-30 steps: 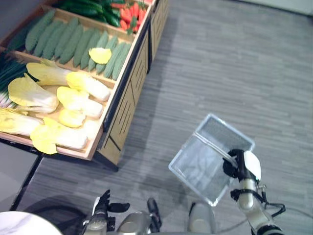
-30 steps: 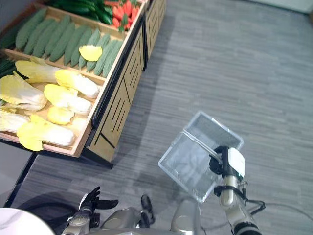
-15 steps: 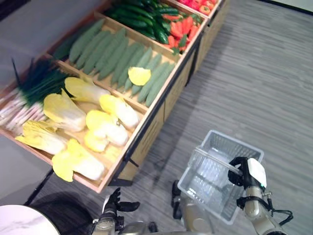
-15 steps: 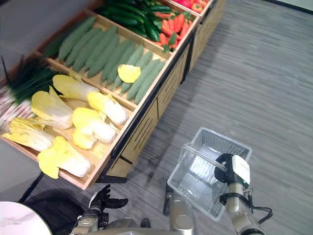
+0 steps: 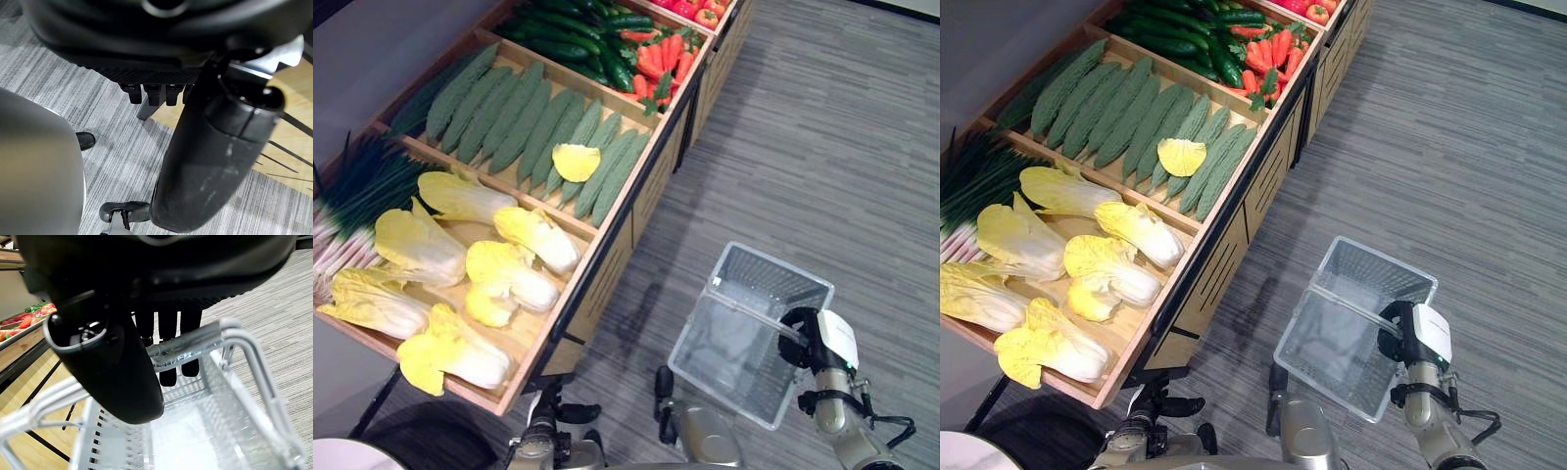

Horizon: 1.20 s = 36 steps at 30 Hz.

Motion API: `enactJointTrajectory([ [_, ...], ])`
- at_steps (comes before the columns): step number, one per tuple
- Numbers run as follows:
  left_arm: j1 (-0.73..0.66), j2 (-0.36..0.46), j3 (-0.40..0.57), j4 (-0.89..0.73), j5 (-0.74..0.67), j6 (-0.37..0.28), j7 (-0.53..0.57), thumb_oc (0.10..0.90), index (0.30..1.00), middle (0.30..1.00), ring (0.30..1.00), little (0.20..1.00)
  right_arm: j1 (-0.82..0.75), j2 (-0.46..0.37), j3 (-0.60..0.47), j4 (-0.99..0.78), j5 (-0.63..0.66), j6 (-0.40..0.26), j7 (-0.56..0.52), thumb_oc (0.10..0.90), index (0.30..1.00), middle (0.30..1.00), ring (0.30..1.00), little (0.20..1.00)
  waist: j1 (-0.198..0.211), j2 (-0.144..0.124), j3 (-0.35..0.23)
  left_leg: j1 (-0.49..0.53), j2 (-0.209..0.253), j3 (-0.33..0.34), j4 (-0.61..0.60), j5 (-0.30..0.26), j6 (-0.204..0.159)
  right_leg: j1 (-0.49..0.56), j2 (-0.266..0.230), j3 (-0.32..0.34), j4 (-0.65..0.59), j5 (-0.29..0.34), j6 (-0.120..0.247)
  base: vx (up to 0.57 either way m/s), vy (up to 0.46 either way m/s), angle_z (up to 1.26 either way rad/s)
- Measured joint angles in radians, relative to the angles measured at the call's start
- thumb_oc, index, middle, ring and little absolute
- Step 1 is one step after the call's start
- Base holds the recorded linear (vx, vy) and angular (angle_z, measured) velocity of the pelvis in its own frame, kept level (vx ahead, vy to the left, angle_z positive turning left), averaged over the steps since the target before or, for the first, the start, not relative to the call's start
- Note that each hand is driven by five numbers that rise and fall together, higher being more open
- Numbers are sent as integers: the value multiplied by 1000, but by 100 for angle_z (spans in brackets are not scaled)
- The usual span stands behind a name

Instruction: Get the vegetables into the basket

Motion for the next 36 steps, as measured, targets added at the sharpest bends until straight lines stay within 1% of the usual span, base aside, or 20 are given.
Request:
enactJointTrajectory([
  [5,0,0,1,-1,0,-3,4,900,1000,1000,1000,1000,9,-5,0,24,-4,0,0,400,300,300,300,300,4,2,1,-27,6,-23,11,5,-6,2,-4,-24,7,-1,0,-8,-5,19],
  [6,-18,3,-1,-2,0,-1,4,900,1000,1000,1000,1000,14,-3,-4,30,1,2,-3,400,300,300,300,300,-3,-13,7,-70,-5,-18,69,21,-34,5,-43,-61,2,-3,0,2,27,85],
  [7,-37,2,-2,0,0,-1,5,900,1000,1000,1000,1000,19,-7,-6,43,4,1,-5,400,300,300,300,300,-16,-27,13,-105,-11,9,112,29,-48,16,-68,-93,-11,-2,-13,37,84,118],
  [9,-38,-6,-7,-12,0,-8,6,900,1000,1000,1000,1000,17,-10,-7,66,7,2,-8,400,300,300,300,300,-4,-34,15,-133,10,127,114,33,-40,29,-85,-121,-18,-6,-15,4,86,80],
  [10,-45,-9,-8,-11,1,-3,5,900,1000,1000,1000,1000,4,-2,-8,90,8,2,-19,400,300,300,300,300,0,-31,14,-157,31,220,127,15,-37,40,-92,-144,-31,-7,-12,-8,81,73],
  [11,-57,-7,-34,-7,2,0,8,900,1000,1000,1000,1000,5,0,-5,90,9,2,-23,400,300,300,300,300,-7,-32,14,-183,32,308,111,5,-12,47,-113,-187,-40,-6,-7,101,263,96],
  [12,-55,-6,-37,-9,2,3,4,900,1000,1000,1000,1000,16,4,-2,76,2,2,-23,400,300,300,300,300,-5,-29,12,-205,31,366,98,-8,19,48,-121,-209,-43,1,8,59,310,72],
  [13,-52,-1,-36,-6,2,5,4,900,1000,1000,1000,1000,11,9,-1,75,0,2,-23,400,300,300,300,300,-4,-25,11,-202,29,366,116,-18,37,48,-120,-213,-35,5,14,49,326,31],
  [14,-47,2,-36,-4,2,5,4,900,1000,1000,1000,1000,4,9,4,75,-1,0,-24,400,300,300,300,300,-1,-21,8,-192,14,335,120,-24,47,46,-120,-209,-28,6,16,3,210,-12],
  [15,-39,4,-35,2,2,6,4,900,1000,1000,1000,1000,-2,6,5,75,-1,1,-24,400,300,300,300,300,-6,-11,2,-159,-11,297,66,-14,50,42,-122,-203,-13,9,26,-8,199,-8],
  [19,-22,22,-32,5,3,7,3,900,1000,1000,1000,1000,10,5,4,73,0,0,-27,400,300,300,300,300,-6,-29,1,-116,-76,306,-37,44,83,31,-166,-182,5,31,67,-8,189,0],
  [21,-11,30,-15,7,0,10,6,900,1000,1000,1000,1000,16,15,5,73,0,0,-27,400,300,300,300,300,-4,-33,-4,-105,-98,311,-58,56,98,33,-187,-179,4,57,70,-8,122,3],
  [24,-10,40,9,6,0,9,7,900,1000,1000,1000,1000,5,33,18,74,0,0,-27,400,300,300,300,300,4,-40,-6,-96,-109,310,-62,65,98,38,-197,-174,4,66,75,-6,73,6],
  [27,-9,51,17,7,0,5,6,900,1000,1000,1000,1000,-5,42,45,83,0,0,-25,400,300,300,300,300,30,-50,-9,-75,-112,305,-79,65,98,57,-193,-169,-2,71,78,-55,76,3],
  [30,-9,58,19,11,0,3,5,900,1000,1000,1000,1000,-49,52,58,131,0,-7,-25,400,300,300,300,300,29,-64,-8,-61,-112,306,-87,65,99,64,-193,-170,5,74,82,-21,57,-1],
  [32,-9,59,18,14,0,2,5,900,1000,1000,1000,1000,-66,54,57,161,0,-3,-25,400,300,300,300,300,30,-66,-9,-43,-108,308,-103,68,100,67,-193,-161,25,77,88,0,-11,3],
  [33,-9,58,13,13,0,0,5,900,1000,1000,1000,1000,-70,54,56,172,1,-4,-25,400,300,300,300,300,23,-66,-8,-37,-101,295,-112,64,112,52,-192,-102,73,75,92,40,-65,19],
  [34,-9,56,8,17,0,1,5,900,1000,1000,1000,1000,-68,54,54,175,7,-3,-26,400,300,300,300,300,14,-62,-10,-31,-97,272,-118,68,117,26,-188,-23,118,56,115,54,-109,32],
  [35,-4,58,8,20,0,1,5,900,1000,1000,1000,1000,-63,54,52,175,9,-3,-29,400,300,300,300,300,7,-63,-16,-33,-97,266,-125,73,121,13,-187,31,140,42,138,54,-143,61],
  [36,0,62,8,37,-1,0,1,900,1000,1000,1000,1000,-42,56,52,175,9,-4,-32,400,300,300,300,300,-1,-75,-31,-34,-96,232,-139,92,117,11,-206,115,135,29,158,22,-194,60],
])
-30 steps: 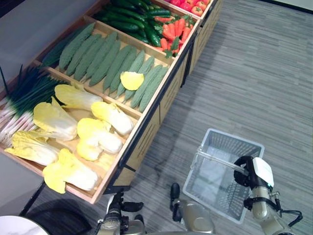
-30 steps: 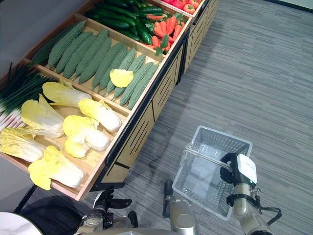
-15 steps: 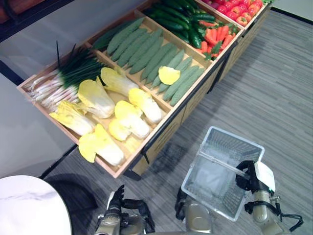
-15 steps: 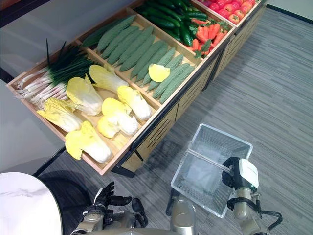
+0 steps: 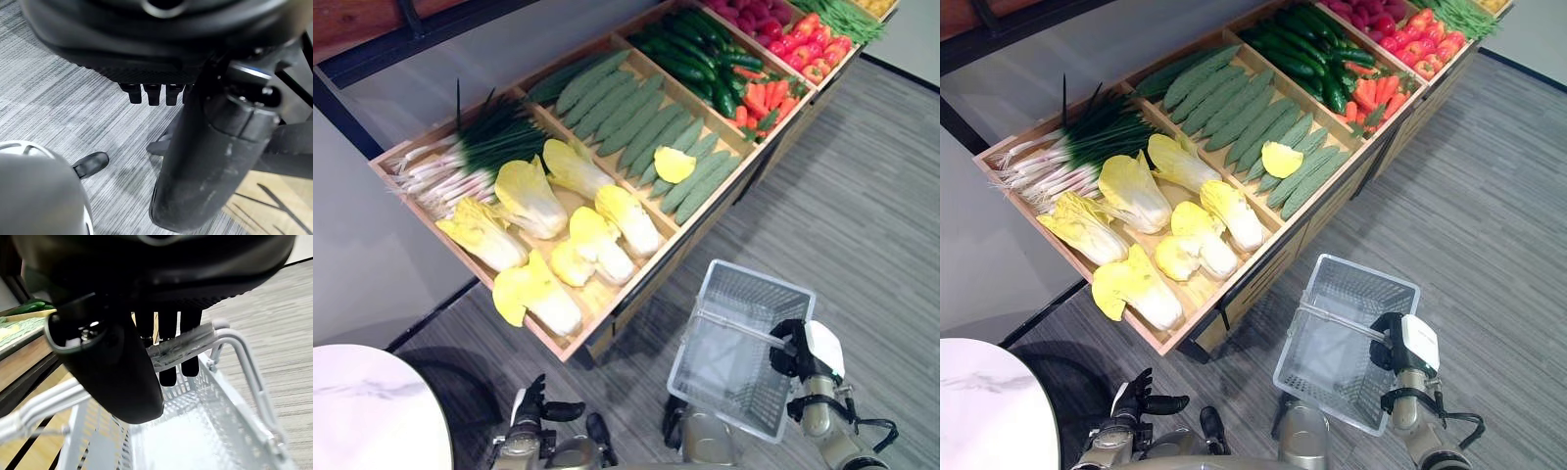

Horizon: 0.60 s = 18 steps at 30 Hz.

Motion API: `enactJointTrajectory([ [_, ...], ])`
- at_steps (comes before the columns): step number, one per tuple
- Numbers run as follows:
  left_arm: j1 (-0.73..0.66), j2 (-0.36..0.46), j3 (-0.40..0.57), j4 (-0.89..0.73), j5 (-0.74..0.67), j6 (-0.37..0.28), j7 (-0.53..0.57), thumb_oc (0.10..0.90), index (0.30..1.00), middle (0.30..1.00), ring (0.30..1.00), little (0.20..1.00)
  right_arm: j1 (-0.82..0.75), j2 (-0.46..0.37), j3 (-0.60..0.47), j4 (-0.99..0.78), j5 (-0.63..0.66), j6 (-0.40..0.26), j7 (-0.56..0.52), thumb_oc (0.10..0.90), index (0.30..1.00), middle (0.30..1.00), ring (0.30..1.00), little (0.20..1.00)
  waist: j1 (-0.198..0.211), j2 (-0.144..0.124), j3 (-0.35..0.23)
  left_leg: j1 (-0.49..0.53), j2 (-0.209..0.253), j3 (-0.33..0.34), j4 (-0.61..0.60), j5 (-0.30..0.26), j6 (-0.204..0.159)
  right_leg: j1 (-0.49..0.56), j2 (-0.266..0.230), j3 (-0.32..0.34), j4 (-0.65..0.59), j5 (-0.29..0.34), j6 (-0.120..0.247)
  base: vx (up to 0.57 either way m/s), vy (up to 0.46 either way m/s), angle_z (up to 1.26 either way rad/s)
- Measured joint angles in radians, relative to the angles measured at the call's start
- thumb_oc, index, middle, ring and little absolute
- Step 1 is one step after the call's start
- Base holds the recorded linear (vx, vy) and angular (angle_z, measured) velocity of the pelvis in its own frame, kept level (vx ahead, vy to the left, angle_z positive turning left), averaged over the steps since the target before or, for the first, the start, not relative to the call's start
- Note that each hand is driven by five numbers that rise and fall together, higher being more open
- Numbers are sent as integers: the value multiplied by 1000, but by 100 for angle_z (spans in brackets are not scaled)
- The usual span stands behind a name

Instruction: Get the vegetables into the basket

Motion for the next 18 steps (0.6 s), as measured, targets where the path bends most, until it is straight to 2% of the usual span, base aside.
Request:
enactJointTrajectory([
  [2,-1,8,0,0,-6,0,1,900,1000,1000,1000,1000,11,10,0,1,2,0,0,400,300,300,300,300,5,-7,-5,-4,8,-12,-9,15,-6,6,-39,3,-25,0,3,9,-204,46],
  [3,-2,15,-1,-1,-6,-1,2,900,1000,1000,1000,1000,12,19,1,5,4,0,-1,400,300,300,300,300,11,-1,-6,-15,22,-40,-8,31,-30,22,-65,18,-76,12,23,9,-203,45],
  [4,-2,16,-2,1,-6,-1,1,900,1000,1000,1000,1000,12,27,2,20,5,-2,-1,400,300,300,300,300,7,0,-6,-21,29,-63,-9,37,-38,47,-69,54,-133,25,42,4,-219,52],
  [6,1,34,-1,8,-11,0,2,900,1000,1000,1000,1000,18,42,3,38,5,-1,-1,400,300,300,300,300,16,-8,-8,-24,37,-98,-9,48,-58,107,-74,96,-221,73,51,-17,-250,61],
  [7,6,50,-3,11,-17,0,2,900,1000,1000,1000,1000,31,50,4,53,7,4,-1,400,300,300,300,300,32,-18,-14,-28,46,-130,-9,59,-85,157,-65,116,-264,56,67,-16,-297,53],
  [8,11,51,-3,9,-18,-2,3,900,1000,1000,1000,1000,27,51,5,62,7,5,0,400,300,300,300,300,40,-14,-15,-35,57,-130,-9,59,-95,157,-55,116,-270,33,64,-20,-323,43],
  [9,20,45,-1,13,-18,-1,4,900,1000,1000,1000,1000,2,49,5,64,8,10,0,400,300,300,300,300,40,3,-12,-50,86,-145,-9,73,-118,156,-24,101,-274,1,59,-16,-223,12],
  [10,22,37,-1,16,-19,3,4,900,1000,1000,1000,1000,-7,46,3,64,9,17,0,400,300,300,300,300,37,20,-10,-60,108,-153,-9,82,-129,155,-1,83,-279,5,54,-39,-314,26],
  [11,33,22,0,11,-21,4,-3,900,1000,1000,1000,1000,-14,36,3,64,8,19,0,400,300,300,300,300,40,43,-12,-67,142,-152,-9,96,-122,160,33,63,-290,7,33,-42,-292,25],
  [12,40,19,-2,10,-22,3,-4,900,1000,1000,1000,1000,-15,31,3,63,6,19,0,400,300,300,300,300,42,49,-15,-70,153,-148,-8,109,-115,162,49,54,-290,6,25,-62,-425,31],
  [13,50,11,0,10,-27,-5,1,900,1000,1000,1000,1000,-4,11,3,51,6,16,0,400,300,300,300,300,45,61,-22,-88,186,-156,7,122,-131,165,80,40,-292,-4,5,-61,-330,22],
  [14,49,11,0,6,-27,-10,2,900,1000,1000,1000,1000,3,1,3,46,6,15,0,400,300,300,300,300,48,62,-22,-94,198,-158,13,126,-133,163,86,35,-295,-6,2,-68,-354,20],
  [15,50,9,0,6,-32,-11,5,900,1000,1000,1000,1000,2,-10,3,44,6,14,0,400,300,300,300,300,49,77,-25,-108,215,-162,26,127,-134,158,107,26,-290,-10,0,-66,-307,13],
  [18,44,8,0,-1,-38,-17,13,900,1000,1000,1000,1000,10,-47,1,38,5,7,-1,400,300,300,300,300,52,88,-18,-159,255,-179,60,140,-131,120,140,10,-257,-25,-34,-68,-293,17],
])
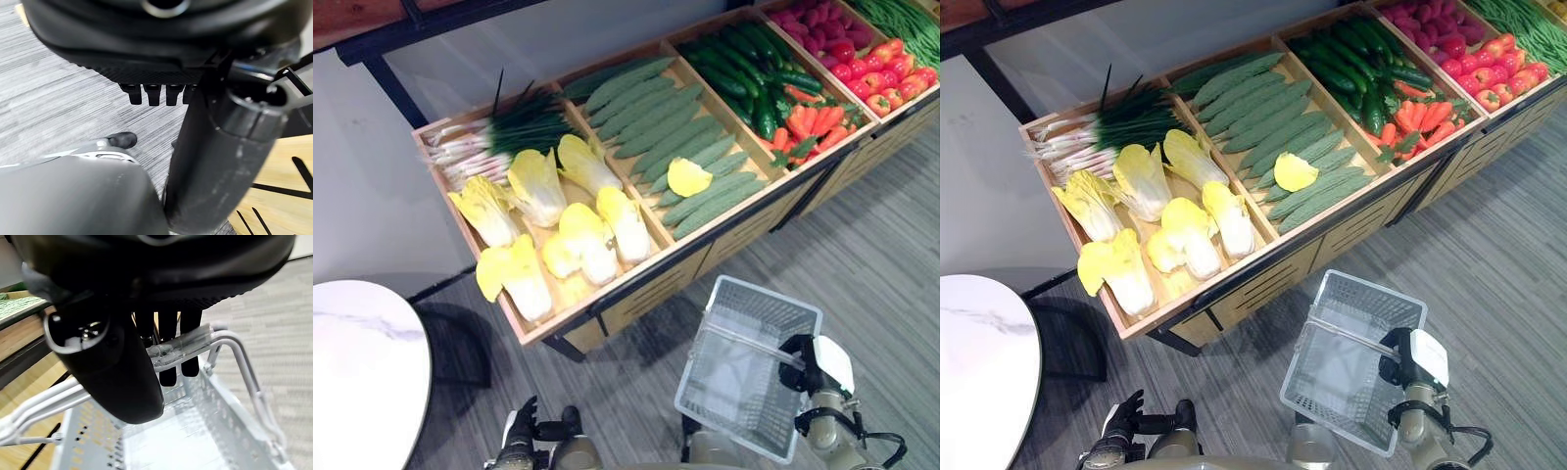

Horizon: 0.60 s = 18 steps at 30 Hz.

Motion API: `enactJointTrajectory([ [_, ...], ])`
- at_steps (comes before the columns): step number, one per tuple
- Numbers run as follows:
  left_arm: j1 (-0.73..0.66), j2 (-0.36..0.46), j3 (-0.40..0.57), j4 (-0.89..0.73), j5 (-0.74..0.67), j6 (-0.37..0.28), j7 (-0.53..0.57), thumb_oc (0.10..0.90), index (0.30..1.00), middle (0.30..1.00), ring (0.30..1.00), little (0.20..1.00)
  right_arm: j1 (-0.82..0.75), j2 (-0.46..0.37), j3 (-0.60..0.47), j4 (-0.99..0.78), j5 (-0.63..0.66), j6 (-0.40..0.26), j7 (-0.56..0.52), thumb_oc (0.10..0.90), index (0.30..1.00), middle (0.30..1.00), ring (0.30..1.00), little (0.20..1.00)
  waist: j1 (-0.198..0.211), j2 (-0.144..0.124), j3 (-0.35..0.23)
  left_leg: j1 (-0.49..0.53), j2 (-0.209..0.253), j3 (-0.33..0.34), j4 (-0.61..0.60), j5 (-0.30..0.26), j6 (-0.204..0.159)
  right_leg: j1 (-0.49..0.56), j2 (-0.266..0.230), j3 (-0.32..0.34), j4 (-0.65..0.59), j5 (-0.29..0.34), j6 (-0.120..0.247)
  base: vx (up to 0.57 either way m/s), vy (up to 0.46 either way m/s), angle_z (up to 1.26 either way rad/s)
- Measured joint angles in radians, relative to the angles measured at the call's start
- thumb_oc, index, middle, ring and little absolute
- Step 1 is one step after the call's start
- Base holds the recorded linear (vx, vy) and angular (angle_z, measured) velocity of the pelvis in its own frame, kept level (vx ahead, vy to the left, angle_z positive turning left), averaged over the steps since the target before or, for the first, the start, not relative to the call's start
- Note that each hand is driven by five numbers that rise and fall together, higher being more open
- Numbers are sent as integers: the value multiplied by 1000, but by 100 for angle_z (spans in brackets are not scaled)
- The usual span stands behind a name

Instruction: Get the vegetables into the basket

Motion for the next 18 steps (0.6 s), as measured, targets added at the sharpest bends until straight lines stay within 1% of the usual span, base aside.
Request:
enactJointTrajectory([
  [1,-2,-13,-3,-5,-2,-2,4,900,1000,1000,1000,1000,3,-15,-1,5,0,-5,-4,400,300,300,300,300,-3,19,6,-35,8,-25,39,10,3,-17,8,-23,47,-2,-3,-122,-292,36],
  [2,-5,-16,-7,-15,-8,-12,12,900,1000,1000,1000,1000,8,-26,-7,7,0,-4,-4,400,300,300,300,300,-1,27,14,-59,17,-32,52,10,2,-74,-1,-34,137,-56,-26,-110,-189,47],
  [3,-8,-26,-8,-17,-14,-6,16,900,1000,1000,1000,1000,10,-29,-18,7,1,-4,-5,400,300,300,300,300,-3,60,14,-71,27,-20,52,0,31,-88,17,-51,175,-64,-27,-144,-245,36],
  [4,-11,-32,-9,-15,-19,-7,19,900,1000,1000,1000,1000,9,-33,-18,2,1,-4,-5,400,300,300,300,300,-2,60,24,-88,28,-24,66,1,45,-120,17,-46,238,-87,-25,-126,-172,58],
  [5,-33,-9,-6,-17,-18,-10,20,900,1000,1000,1000,1000,19,-14,-18,0,2,-5,-6,400,300,300,300,300,-3,11,42,-99,12,8,46,-82,47,-193,-30,-45,373,-163,-62,-107,-120,63],
  [6,-52,5,0,-4,-19,0,17,900,1000,1000,1000,1000,10,2,-20,14,3,2,-5,400,300,300,300,300,-10,-13,53,-88,-11,22,39,-101,49,-201,-61,-54,375,-168,-68,-82,-56,61],
  [7,-65,19,1,-1,-18,11,13,900,1000,1000,1000,1000,9,14,-20,29,4,2,-6,400,300,300,300,300,-9,-43,53,-82,-42,61,92,-102,48,-202,-100,-62,360,-151,-87,-29,10,35],
  [8,-66,18,2,16,-17,14,16,900,1000,1000,1000,1000,11,15,-26,39,4,2,-6,400,300,300,300,300,-16,-47,48,-66,-56,109,184,-119,42,-172,-124,-88,303,-105,-99,-27,49,30],
  [9,-59,10,4,26,-17,16,20,900,1000,1000,1000,1000,19,13,-30,42,4,3,-7,400,300,300,300,300,-32,-45,45,-32,-67,119,225,-140,34,-127,-128,-105,243,-83,-89,-24,76,58],
  [10,-54,-7,4,28,-17,11,21,900,1000,1000,1000,1000,63,2,-31,40,4,3,-7,400,300,300,300,300,-41,-45,37,61,-98,91,208,-171,-7,-67,-136,-129,171,-60,-69,-42,119,64],
  [11,-47,-15,0,23,-17,6,21,900,1000,1000,1000,1000,81,-2,-30,40,4,2,-7,400,300,300,300,300,-43,-41,29,94,-105,83,173,-171,-9,-61,-131,-133,155,-56,-63,-29,150,63],
  [12,-35,-27,-5,10,-15,2,20,900,1000,1000,1000,1000,92,-6,-30,43,5,1,-8,400,300,300,300,300,-49,-32,11,119,-105,87,113,-166,-5,-67,-122,-136,141,-36,-49,-22,118,50],
  [13,-34,-41,-12,9,-14,3,19,900,1000,1000,1000,1000,92,-6,-39,54,6,1,-9,400,300,300,300,300,-59,-20,2,132,-103,90,57,-158,0,-74,-115,-154,136,-25,-48,-26,173,54],
  [14,-35,-83,-28,11,-8,8,16,900,1000,1000,1000,1000,83,-9,-56,84,24,2,-9,400,300,300,300,300,-61,23,-23,159,-98,131,-29,-131,13,-103,-84,-174,139,-4,-37,-37,167,33],
  [15,-39,-76,-40,12,-6,17,5,900,1000,1000,1000,1000,67,5,-57,94,28,3,-8,400,300,300,300,300,-53,4,-20,166,-104,135,-47,-123,-30,-111,-90,-163,141,20,-30,-50,221,7],
  [17,-40,-59,-40,12,-5,14,8,900,1000,1000,1000,1000,59,23,-55,95,27,-9,-9,400,300,300,300,300,-40,-29,-30,171,-134,143,-55,-122,-26,-109,-113,-150,122,46,-18,-30,160,-11],
  [18,-37,-50,-39,19,-5,14,16,900,1000,1000,1000,1000,55,32,-53,104,27,-10,-11,400,300,300,300,300,-38,-46,-41,176,-154,145,-55,-126,-13,-93,-131,-147,99,66,-7,-28,144,-4],
])
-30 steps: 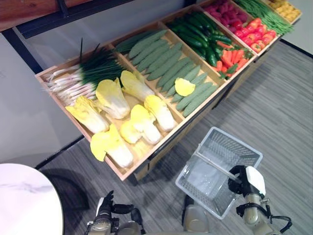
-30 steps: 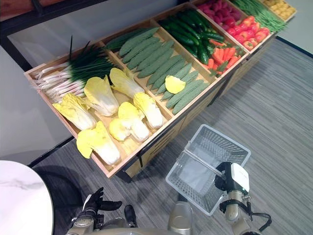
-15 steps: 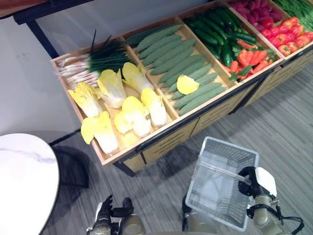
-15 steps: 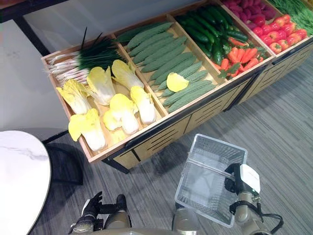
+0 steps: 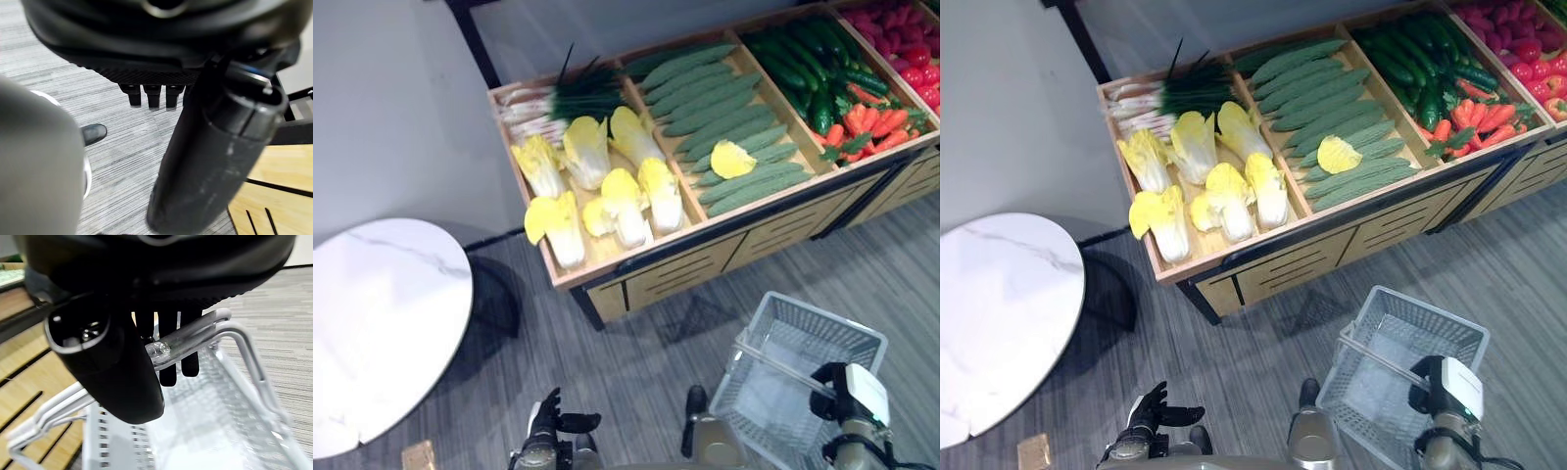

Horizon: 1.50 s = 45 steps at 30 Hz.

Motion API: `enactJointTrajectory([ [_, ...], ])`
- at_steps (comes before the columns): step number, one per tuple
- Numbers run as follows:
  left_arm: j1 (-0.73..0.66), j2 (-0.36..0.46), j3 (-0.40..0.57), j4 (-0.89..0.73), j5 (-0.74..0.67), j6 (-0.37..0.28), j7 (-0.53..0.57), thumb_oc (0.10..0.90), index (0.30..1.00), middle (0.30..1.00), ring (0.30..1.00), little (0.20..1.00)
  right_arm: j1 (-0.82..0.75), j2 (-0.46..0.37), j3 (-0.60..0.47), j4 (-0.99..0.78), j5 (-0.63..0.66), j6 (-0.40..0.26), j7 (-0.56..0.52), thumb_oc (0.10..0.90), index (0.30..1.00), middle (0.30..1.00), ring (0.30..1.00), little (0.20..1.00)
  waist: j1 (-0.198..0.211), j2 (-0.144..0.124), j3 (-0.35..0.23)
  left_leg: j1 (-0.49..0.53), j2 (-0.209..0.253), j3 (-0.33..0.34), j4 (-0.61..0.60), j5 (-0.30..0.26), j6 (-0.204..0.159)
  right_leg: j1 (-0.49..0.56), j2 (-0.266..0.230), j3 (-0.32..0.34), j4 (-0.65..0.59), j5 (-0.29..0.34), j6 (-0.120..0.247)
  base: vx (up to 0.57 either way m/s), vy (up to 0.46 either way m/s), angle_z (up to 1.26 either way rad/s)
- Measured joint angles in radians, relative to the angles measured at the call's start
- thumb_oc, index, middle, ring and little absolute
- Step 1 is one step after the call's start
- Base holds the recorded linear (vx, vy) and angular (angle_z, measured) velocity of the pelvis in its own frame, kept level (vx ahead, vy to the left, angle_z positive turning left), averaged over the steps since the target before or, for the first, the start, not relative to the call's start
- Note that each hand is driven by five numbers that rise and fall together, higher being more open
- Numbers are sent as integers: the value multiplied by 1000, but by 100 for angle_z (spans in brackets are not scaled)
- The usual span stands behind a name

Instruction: Get the vegetables into the basket

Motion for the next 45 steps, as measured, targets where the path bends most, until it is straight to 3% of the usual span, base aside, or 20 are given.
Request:
enactJointTrajectory([
  [3,11,20,6,-2,0,-4,7,900,1000,1000,1000,1000,0,12,15,19,2,-4,-3,400,300,300,300,300,8,-16,-11,15,-30,1,0,-9,27,36,-23,5,-51,27,27,-42,125,0],
  [9,22,22,49,2,-1,-10,18,900,1000,1000,1000,1000,-16,49,41,53,3,-5,-3,400,300,300,300,300,12,-18,-11,19,-32,3,-6,2,26,62,-16,6,-107,69,21,-33,68,-1],
  [13,24,4,148,38,-20,-10,55,900,1000,1000,1000,1000,-25,77,43,114,3,-11,-4,400,300,300,300,300,15,-12,-22,29,-21,0,-15,2,27,88,-3,-3,-139,74,24,14,25,2],
  [14,33,-11,233,64,-45,-7,91,900,1000,1000,1000,1000,-22,84,43,136,4,-8,-4,400,300,300,300,300,16,-23,-37,31,-17,-1,-15,2,26,100,4,-7,-156,78,23,33,-3,6],
  [15,38,-12,274,80,-66,-5,120,900,1000,1000,1000,1000,-12,86,43,139,3,-10,-4,400,300,300,300,300,16,-14,-45,38,-13,-3,-15,4,22,113,7,-13,-163,78,23,54,-14,6],
  [17,42,-12,307,94,-76,-4,149,900,1000,1000,1000,1000,-4,88,43,140,3,-10,-4,400,300,300,300,300,16,-24,-48,41,-10,-4,-15,1,21,118,11,-16,-169,78,23,50,-13,3],
  [18,60,-3,407,130,-112,-1,237,900,1000,1000,1000,1000,8,97,43,152,3,-11,-7,400,300,300,300,300,18,-22,-67,41,-3,-5,-15,3,15,124,15,-21,-178,79,21,70,-22,4],
  [21,71,17,545,137,-184,-8,367,900,1000,1000,1000,1000,26,103,46,153,3,-10,-18,400,300,300,300,300,31,-16,-73,51,4,-7,-15,2,10,137,26,-24,-179,77,20,53,-28,3],
  [22,71,35,580,128,-225,-25,461,900,1000,1000,1000,1000,36,106,47,153,3,-10,-23,400,300,300,300,300,39,-16,-78,54,7,-7,-15,3,5,139,28,-25,-179,77,19,54,-53,2],
  [24,104,63,640,-11,-229,-32,648,900,1000,1000,1000,1000,42,107,55,152,3,-10,-25,400,300,300,300,300,50,-25,-77,51,11,-7,-15,-1,9,140,29,-31,-179,75,18,20,-53,6],
  [27,132,117,630,-232,-170,-112,830,900,1000,1000,1000,1000,52,109,56,149,3,-9,-30,400,300,300,300,300,70,-40,-79,47,13,-11,-15,5,4,139,30,-36,-179,76,17,6,-29,4],
  [28,151,126,637,-371,-150,-102,860,900,1000,1000,1000,1000,56,110,55,132,3,-8,-35,400,300,300,300,300,72,-47,-78,47,13,-11,-16,5,4,139,28,-34,-179,76,16,-4,-49,3],
  [32,150,139,599,-775,31,-103,872,900,1000,1000,1000,1000,71,120,54,123,3,-8,-37,400,300,300,300,300,86,-64,-77,38,13,-23,-20,12,4,138,26,-43,-179,76,17,-5,-33,7],
  [35,101,165,544,-810,109,-95,872,900,1000,1000,1000,1000,61,121,54,119,3,-7,-36,400,300,300,300,300,73,-62,-77,39,12,-24,-20,12,4,137,28,-40,-179,79,19,-4,-4,-3],
  [41,29,178,366,-985,120,-70,717,900,1000,1000,1000,1000,52,125,56,96,3,9,-36,400,300,300,300,300,51,-61,-59,43,13,-15,-15,19,-5,131,35,-27,-179,90,6,-17,19,-6],
  [43,0,210,268,-1018,-5,-75,558,900,1000,1000,1000,1000,43,121,51,69,2,22,-35,400,300,300,300,300,36,-46,-49,43,8,-5,-15,17,-3,123,36,-17,-179,91,5,-9,34,-10],
  [45,-15,221,222,-1035,-72,-75,471,900,1000,1000,1000,1000,31,116,53,50,0,31,-35,400,300,300,300,300,16,-35,-42,42,10,0,-16,17,-3,118,35,-11,-179,92,6,-6,21,-13],
])
